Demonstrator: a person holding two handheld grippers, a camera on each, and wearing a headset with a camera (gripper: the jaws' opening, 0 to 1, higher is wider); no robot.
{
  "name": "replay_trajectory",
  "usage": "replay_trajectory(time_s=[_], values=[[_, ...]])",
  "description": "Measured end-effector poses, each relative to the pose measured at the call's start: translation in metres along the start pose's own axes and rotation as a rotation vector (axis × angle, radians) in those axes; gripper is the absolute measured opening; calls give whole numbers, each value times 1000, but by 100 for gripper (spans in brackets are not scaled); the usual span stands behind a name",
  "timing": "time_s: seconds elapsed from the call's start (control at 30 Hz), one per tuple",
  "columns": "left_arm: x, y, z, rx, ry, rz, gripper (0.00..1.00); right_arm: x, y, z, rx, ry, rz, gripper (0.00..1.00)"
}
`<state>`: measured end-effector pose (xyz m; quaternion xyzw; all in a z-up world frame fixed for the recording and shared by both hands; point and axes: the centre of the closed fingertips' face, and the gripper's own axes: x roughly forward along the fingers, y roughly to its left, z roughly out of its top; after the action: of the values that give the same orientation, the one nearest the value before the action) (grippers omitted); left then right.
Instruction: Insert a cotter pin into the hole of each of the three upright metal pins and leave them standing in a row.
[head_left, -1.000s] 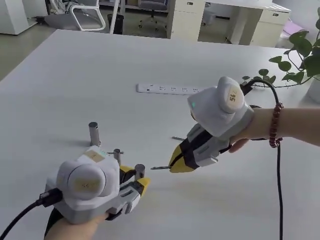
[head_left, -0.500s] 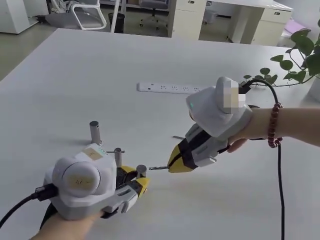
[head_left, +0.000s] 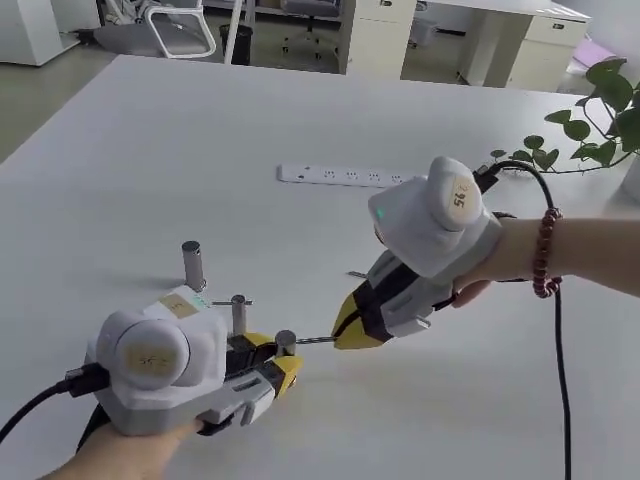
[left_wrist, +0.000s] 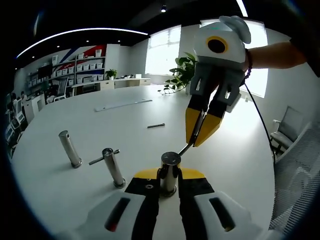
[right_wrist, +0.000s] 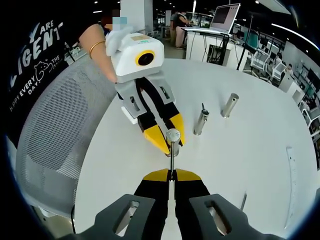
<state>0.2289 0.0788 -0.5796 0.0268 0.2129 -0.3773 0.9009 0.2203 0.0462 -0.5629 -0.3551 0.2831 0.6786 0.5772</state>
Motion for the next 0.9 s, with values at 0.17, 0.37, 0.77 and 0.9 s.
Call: replay_trajectory(time_s=[0.17, 0.37, 0.77, 0.9], values=[[0, -1, -1, -2, -3, -1, 12, 3, 0, 3, -4, -3, 1, 0], [1, 0, -3, -14, -1, -8, 12, 7, 0, 7, -10, -8, 2, 0], [2, 0, -8, -41, -8, -21, 12, 8, 1, 8, -13, -15, 7, 0], [2, -1, -7, -39, -8, -30, 12, 8, 0, 7, 1, -44, 13, 0]])
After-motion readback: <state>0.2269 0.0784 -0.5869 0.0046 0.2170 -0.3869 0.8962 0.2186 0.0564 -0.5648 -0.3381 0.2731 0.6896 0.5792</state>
